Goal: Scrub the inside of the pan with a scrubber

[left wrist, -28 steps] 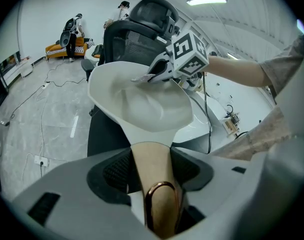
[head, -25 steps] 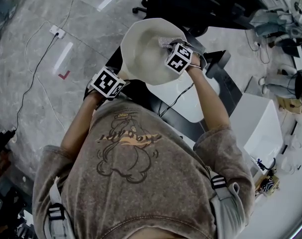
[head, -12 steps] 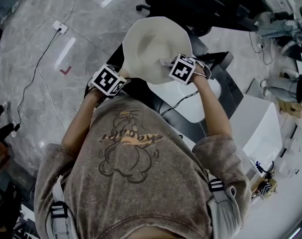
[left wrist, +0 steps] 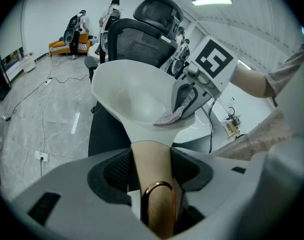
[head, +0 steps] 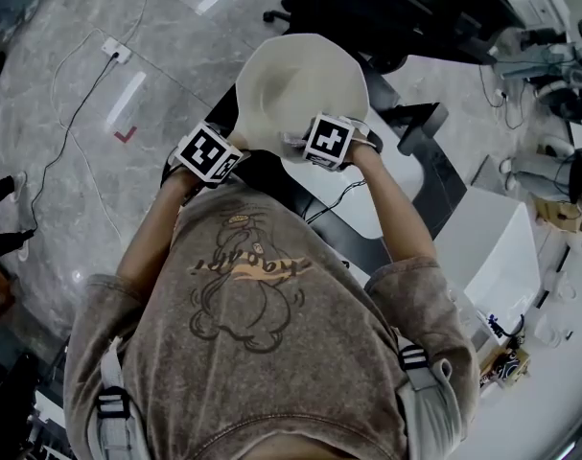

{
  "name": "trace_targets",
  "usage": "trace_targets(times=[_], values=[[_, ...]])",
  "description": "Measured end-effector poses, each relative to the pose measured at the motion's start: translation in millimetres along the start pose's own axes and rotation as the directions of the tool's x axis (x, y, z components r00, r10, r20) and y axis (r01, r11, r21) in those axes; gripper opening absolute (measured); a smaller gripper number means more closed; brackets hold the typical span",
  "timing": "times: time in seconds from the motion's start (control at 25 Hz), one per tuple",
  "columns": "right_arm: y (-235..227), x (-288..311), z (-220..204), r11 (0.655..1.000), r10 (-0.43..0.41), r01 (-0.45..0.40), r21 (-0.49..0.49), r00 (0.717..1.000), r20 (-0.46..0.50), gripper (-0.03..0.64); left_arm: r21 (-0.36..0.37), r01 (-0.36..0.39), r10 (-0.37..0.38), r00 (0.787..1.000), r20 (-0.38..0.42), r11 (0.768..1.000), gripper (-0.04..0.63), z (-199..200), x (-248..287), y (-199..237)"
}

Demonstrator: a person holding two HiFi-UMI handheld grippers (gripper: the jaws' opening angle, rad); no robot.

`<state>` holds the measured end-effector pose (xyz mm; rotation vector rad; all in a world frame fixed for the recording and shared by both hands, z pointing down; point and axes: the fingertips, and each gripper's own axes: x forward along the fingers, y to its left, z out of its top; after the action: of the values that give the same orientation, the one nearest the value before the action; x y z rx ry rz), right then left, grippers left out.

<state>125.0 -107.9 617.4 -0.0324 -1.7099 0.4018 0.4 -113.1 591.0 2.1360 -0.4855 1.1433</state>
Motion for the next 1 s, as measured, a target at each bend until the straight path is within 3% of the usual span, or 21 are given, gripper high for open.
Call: trace_targets(times=[0.32, 0.56, 0.68, 0.84, 1.0], values=[[-2, 8, 48, 0.998, 0.055, -0.059, 0.024, 0.991, 0.118, 0.084, 0.007, -0.004, 0.004, 1.000, -0.001, 1.000, 0.249, 1, 0, 0], [-12, 13, 84, 0.992, 0.038, -0.061, 0.107, 0.977, 0.211, 0.087, 0.013, -0.004, 0.004, 1.000, 0.001, 1.000, 0.249, -1, -1, -2], [-26, 14, 100, 0.991, -0.017, -0.016, 0.131, 0.971, 0.240, 0.089, 0.016, -0.003, 0.003, 1.000, 0.001, 1.000, 0.249, -1, 0, -2], [-58, 14, 114, 0.977, -0.150, 0.102, 0.188, 0.952, 0.265, 0.091, 0.015, -0.004, 0.004, 1.000, 0.001, 1.000, 0.249, 0, 1, -1], [-95, 19, 102, 0.942, -0.303, 0.264, 0.209, 0.934, 0.187, 0.092, 0.016, -0.004, 0.004, 1.000, 0.000, 1.000, 0.249, 0, 2, -2]])
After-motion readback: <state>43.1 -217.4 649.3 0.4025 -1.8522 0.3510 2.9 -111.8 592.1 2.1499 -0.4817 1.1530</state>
